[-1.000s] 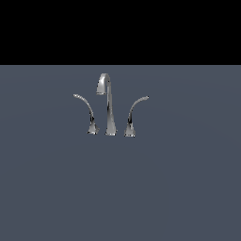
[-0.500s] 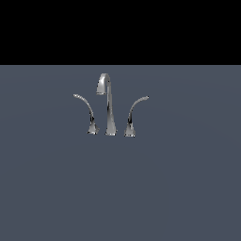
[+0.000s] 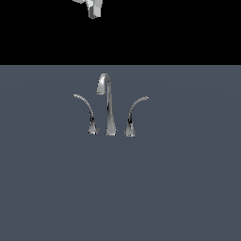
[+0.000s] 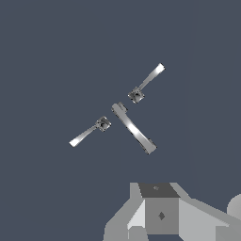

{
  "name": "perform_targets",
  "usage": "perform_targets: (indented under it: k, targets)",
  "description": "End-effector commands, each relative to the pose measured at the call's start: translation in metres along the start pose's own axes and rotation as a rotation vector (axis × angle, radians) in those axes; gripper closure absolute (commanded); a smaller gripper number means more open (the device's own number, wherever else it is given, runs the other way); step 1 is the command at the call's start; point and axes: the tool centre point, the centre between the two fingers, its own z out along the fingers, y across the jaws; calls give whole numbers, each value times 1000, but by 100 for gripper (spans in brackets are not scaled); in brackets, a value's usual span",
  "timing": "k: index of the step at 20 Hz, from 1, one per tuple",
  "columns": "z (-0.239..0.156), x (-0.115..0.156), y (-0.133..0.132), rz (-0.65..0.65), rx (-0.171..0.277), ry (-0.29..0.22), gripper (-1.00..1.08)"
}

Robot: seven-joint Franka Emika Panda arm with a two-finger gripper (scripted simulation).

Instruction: Turn on the faucet by rotating a designated handle.

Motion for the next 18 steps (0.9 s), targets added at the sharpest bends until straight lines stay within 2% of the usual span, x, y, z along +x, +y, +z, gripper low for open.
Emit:
perform_targets:
  k: [1,18]
  targets:
    - [13,5,-14,62,-1,-2,108]
    - [118,28,-97,471,-18,9,108]
